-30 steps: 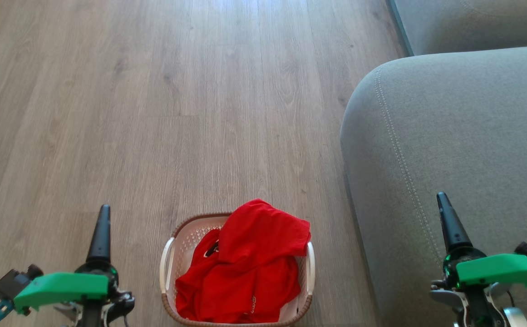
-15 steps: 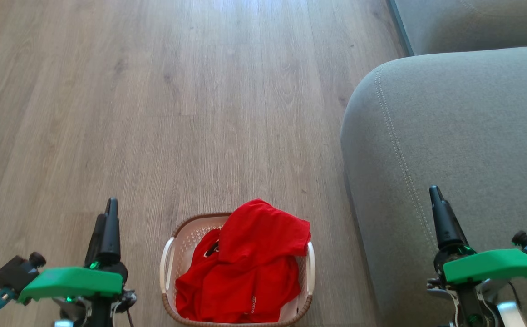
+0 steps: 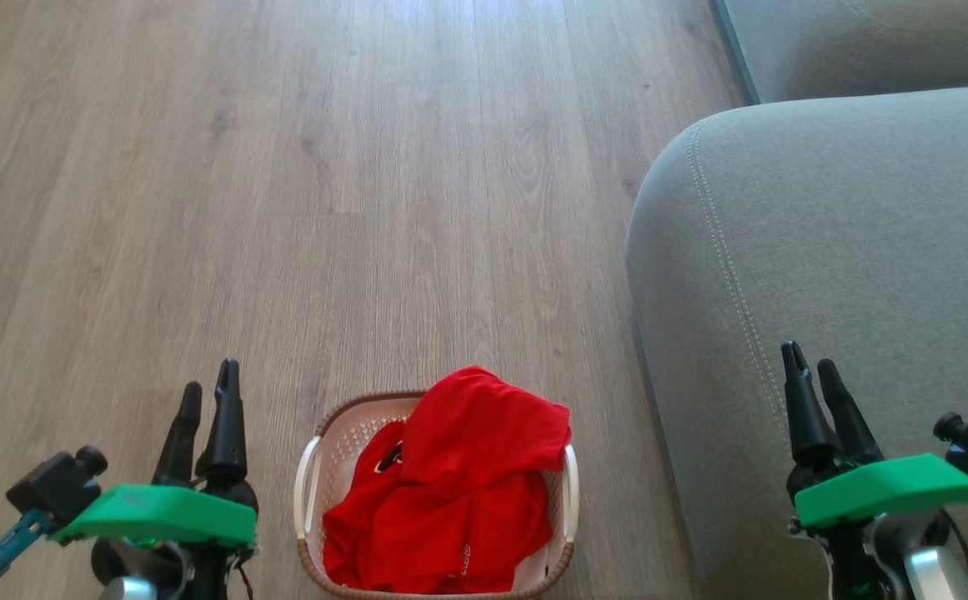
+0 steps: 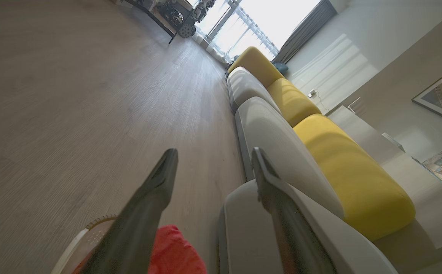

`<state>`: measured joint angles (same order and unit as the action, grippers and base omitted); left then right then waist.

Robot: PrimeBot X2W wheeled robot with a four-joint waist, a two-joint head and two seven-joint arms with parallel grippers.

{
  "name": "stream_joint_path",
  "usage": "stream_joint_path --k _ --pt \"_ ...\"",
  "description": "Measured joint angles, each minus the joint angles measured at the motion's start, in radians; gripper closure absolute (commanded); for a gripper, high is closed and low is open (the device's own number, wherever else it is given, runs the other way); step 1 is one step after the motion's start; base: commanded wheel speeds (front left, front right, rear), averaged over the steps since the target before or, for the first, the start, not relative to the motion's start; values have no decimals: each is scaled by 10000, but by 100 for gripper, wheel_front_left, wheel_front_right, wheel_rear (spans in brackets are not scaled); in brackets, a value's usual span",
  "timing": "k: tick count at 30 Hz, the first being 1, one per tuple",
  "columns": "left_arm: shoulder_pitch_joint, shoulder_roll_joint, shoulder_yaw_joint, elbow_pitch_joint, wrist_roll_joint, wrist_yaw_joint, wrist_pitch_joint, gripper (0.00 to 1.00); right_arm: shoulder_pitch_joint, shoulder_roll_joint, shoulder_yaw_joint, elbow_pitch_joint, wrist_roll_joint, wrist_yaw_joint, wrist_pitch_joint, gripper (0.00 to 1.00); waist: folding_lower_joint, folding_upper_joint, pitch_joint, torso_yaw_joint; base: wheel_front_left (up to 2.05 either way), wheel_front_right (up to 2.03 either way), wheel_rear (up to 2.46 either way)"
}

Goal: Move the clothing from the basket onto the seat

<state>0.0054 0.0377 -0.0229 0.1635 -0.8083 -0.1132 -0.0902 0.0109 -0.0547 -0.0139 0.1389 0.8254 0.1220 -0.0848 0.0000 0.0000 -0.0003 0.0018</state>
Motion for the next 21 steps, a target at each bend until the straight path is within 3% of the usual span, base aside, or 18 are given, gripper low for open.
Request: stream_joint_path --k 21 --pt "-1 52 -207 -286 2583 94 -568 0 3 12 117 -59 -2711 2 -571 0 0 0 -17 25 0 0 0"
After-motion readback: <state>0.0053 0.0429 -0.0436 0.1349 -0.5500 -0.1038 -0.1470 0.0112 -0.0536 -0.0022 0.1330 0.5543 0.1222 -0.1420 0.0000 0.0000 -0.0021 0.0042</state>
